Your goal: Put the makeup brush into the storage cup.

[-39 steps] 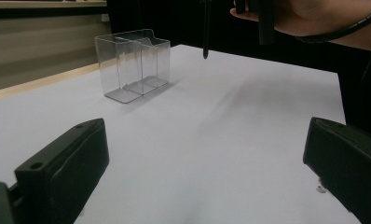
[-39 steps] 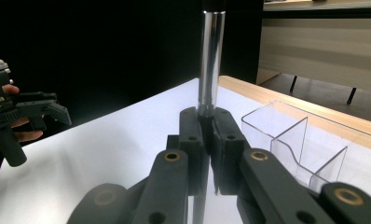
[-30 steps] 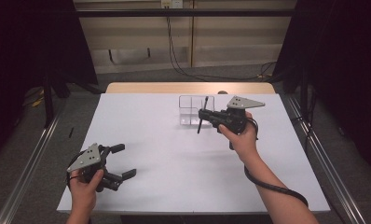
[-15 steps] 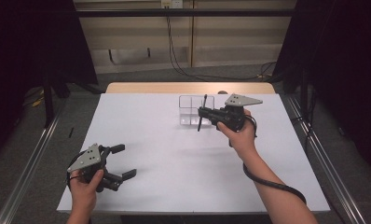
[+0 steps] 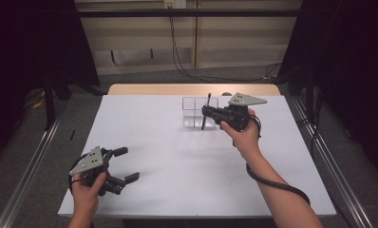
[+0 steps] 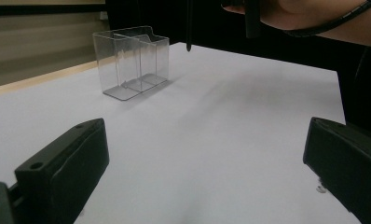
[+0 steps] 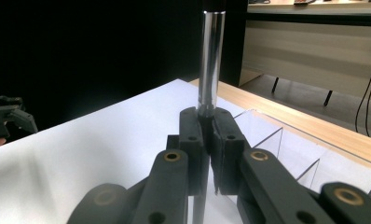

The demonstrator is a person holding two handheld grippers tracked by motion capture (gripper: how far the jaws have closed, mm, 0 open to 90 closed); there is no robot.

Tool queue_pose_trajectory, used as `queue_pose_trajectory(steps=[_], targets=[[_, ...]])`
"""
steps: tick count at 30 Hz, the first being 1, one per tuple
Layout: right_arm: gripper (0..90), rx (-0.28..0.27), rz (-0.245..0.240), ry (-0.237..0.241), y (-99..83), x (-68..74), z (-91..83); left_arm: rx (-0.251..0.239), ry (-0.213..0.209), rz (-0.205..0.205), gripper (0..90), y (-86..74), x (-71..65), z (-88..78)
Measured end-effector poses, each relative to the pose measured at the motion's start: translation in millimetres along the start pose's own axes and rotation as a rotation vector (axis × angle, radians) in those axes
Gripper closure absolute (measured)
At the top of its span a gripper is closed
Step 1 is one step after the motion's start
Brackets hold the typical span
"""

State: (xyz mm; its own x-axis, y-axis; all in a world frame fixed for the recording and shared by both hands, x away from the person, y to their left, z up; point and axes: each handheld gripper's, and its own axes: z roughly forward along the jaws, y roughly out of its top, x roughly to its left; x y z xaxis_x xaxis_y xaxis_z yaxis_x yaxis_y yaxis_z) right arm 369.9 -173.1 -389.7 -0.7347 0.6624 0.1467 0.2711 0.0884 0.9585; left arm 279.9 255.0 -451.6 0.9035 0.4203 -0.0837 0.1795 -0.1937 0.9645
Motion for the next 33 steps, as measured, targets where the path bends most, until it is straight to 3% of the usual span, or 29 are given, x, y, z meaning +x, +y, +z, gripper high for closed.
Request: queue_pose_trajectory(steps=[33], targets=[[84.0, 0.001, 0.008, -0.035, 7.0, -17.9, 15.2, 0.006, 0.002, 0.001, 0.1, -0.9, -0.1, 0.6]])
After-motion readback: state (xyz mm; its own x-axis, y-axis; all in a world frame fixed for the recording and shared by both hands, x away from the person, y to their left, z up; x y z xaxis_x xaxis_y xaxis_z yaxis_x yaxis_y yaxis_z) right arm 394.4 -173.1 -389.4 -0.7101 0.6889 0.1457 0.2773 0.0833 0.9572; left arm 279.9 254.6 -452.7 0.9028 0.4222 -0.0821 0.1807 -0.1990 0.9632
